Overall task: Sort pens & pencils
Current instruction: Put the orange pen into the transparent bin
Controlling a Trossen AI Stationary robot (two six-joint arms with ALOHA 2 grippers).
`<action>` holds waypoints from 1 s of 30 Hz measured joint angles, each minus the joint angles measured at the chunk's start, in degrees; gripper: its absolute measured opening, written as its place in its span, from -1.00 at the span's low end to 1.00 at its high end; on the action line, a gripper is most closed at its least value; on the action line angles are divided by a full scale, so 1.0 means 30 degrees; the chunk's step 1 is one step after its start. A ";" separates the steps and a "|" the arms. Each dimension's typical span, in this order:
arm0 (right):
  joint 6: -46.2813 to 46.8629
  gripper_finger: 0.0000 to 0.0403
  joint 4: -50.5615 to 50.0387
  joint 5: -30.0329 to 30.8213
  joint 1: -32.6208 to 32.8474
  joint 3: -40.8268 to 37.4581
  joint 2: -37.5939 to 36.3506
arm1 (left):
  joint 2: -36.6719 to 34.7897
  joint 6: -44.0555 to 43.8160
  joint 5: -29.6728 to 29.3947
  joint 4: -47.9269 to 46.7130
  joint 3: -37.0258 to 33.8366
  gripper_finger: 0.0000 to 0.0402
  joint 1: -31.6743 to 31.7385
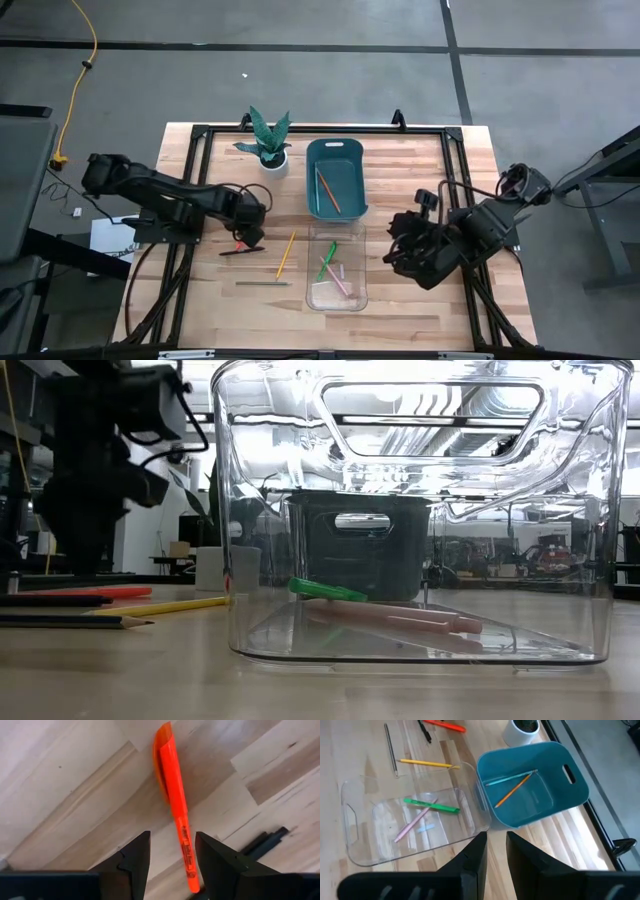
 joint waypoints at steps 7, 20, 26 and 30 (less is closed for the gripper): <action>0.0059 -0.68 0.0000 0.0081 0.0000 0.0000 -0.0470 | 0.1402 0.0082 0.0233 0.1986 0.0000 -0.28 0.0000; -0.0247 -0.68 0.0000 0.0073 0.0000 0.0000 -0.0470 | 0.2090 0.0089 0.0038 0.2156 0.0007 -0.28 0.0000; -0.0247 -0.68 0.0000 0.0073 0.0000 0.0000 -0.0470 | 0.2090 0.0094 -0.0126 0.1694 0.0007 -0.28 0.0000; -0.0306 -0.68 0.0000 0.0073 0.0000 0.0000 -0.0470 | 0.2090 0.0096 -0.0144 0.1674 0.0007 -0.28 0.0000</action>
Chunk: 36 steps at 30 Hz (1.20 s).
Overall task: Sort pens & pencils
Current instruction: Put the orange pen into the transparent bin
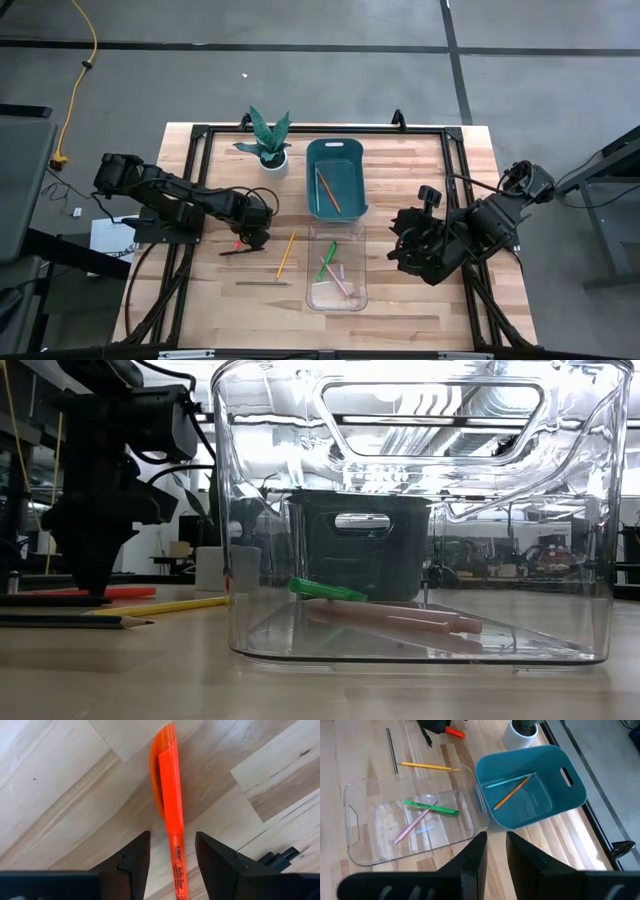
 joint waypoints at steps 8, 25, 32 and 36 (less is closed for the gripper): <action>-0.0007 -0.68 0.0000 0.0131 0.0000 0.0000 0.0000 | -0.0033 0.0000 0.0436 0.0187 -0.0440 -0.28 0.0007; -0.0153 -0.68 0.0000 0.0364 0.0000 0.0000 0.0000 | -0.0044 0.0178 0.0703 0.0530 -0.0495 -0.51 -0.0131; -0.0153 -0.68 0.0000 0.0364 0.0000 0.0000 0.0007 | -0.0038 0.0654 0.0981 0.0855 -0.0416 -0.90 -0.0131; -0.0153 -0.68 0.0000 0.0364 0.0000 0.0000 0.0007 | 0.0027 0.1429 0.1339 0.1325 0.0089 -0.93 -0.0154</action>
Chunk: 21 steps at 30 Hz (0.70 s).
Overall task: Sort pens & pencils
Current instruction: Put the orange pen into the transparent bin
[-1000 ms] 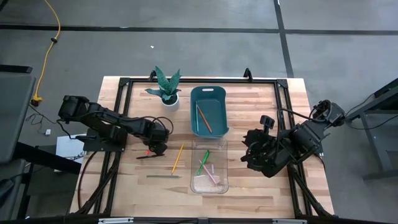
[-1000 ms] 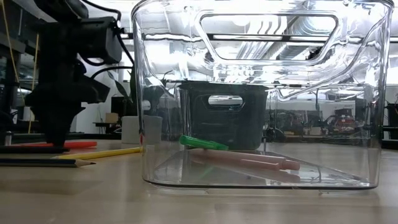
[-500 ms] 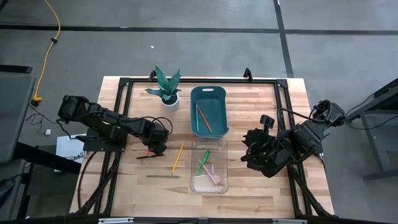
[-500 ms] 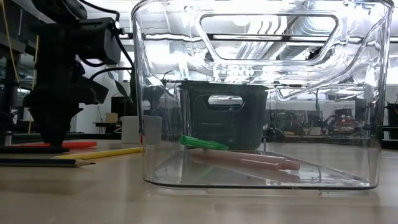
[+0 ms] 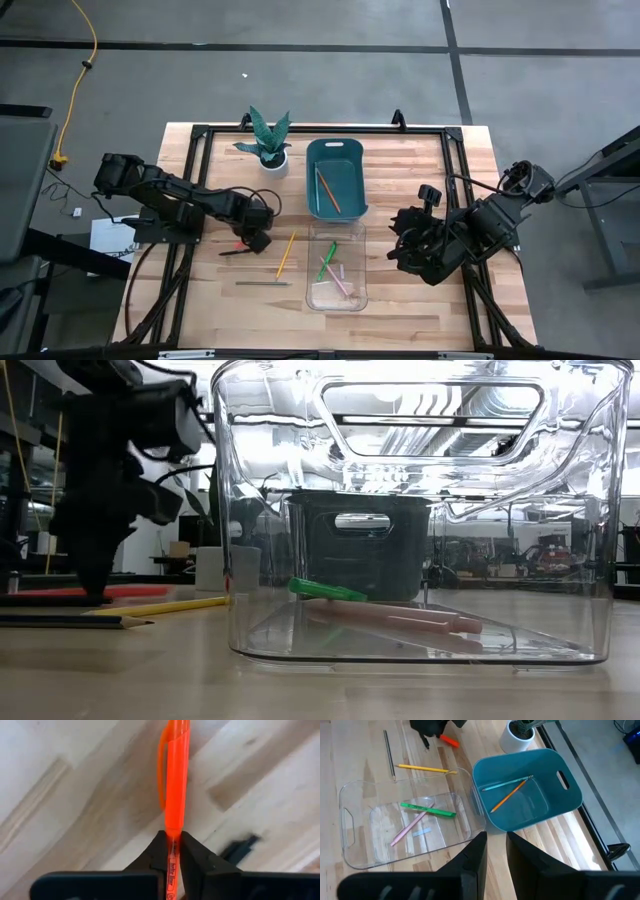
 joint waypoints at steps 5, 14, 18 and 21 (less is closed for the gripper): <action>0.0000 -0.68 0.0000 0.0000 0.0000 0.0000 0.0000 | -0.0002 0.0882 -0.0094 -0.0089 0.0509 -0.76 0.0028; 0.0087 -0.68 0.0000 -0.0007 0.0000 0.0000 0.0000 | -0.0020 0.2734 -0.0390 -0.1117 0.2130 -0.97 -0.0013; 0.0175 -0.68 0.0000 -0.0007 0.0000 0.0000 0.0000 | -0.0034 0.3724 -0.0804 -0.2449 0.3011 -0.95 -0.0009; 0.0211 -0.68 0.0000 -0.0007 0.0000 0.0000 0.0000 | -0.0034 0.4607 -0.0750 -0.2690 0.3153 -0.90 -0.0013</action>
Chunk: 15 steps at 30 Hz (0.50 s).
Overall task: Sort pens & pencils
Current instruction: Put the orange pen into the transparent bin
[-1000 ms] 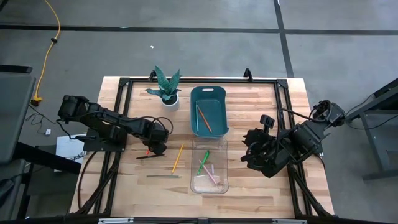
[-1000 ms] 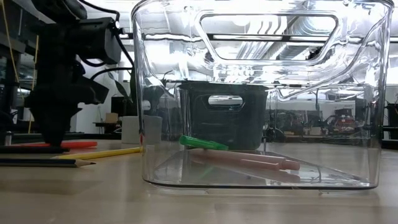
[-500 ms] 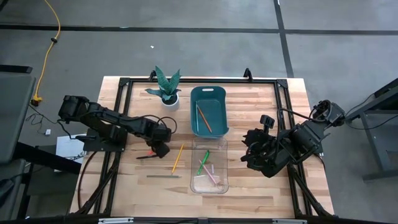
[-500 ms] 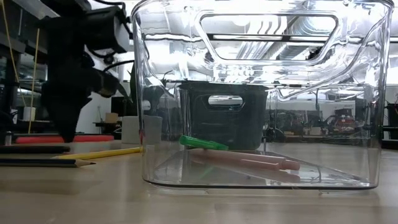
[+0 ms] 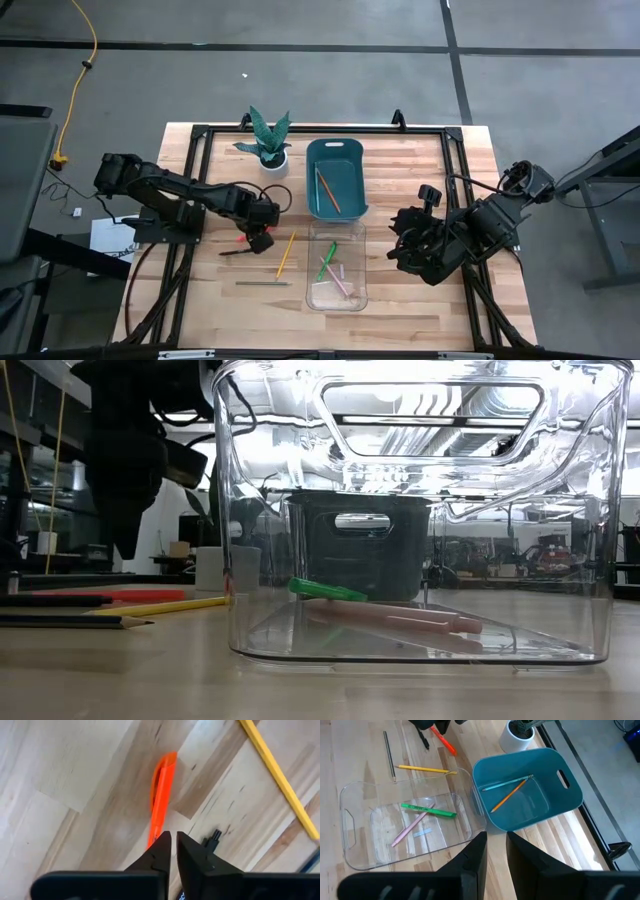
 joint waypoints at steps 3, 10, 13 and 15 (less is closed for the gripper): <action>0.0001 -0.68 0.0000 0.0000 0.0002 0.0000 0.0000 | -0.0003 0.0823 0.0183 -0.0018 0.0000 -0.88 0.0000; 0.0000 -0.68 0.0000 -0.0002 0.0000 0.0000 0.0000 | 0.0000 0.3410 0.0440 -0.0118 0.0000 -0.78 0.0044; 0.0000 -0.68 0.0001 -0.0001 0.0000 0.0000 0.0000 | 0.0000 0.4255 0.0497 -0.0120 0.0000 -0.68 0.0044; 0.0018 -0.68 0.0000 -0.0007 0.0000 0.0000 0.0000 | 0.0000 0.4801 0.0494 -0.0101 0.0000 -0.61 0.0044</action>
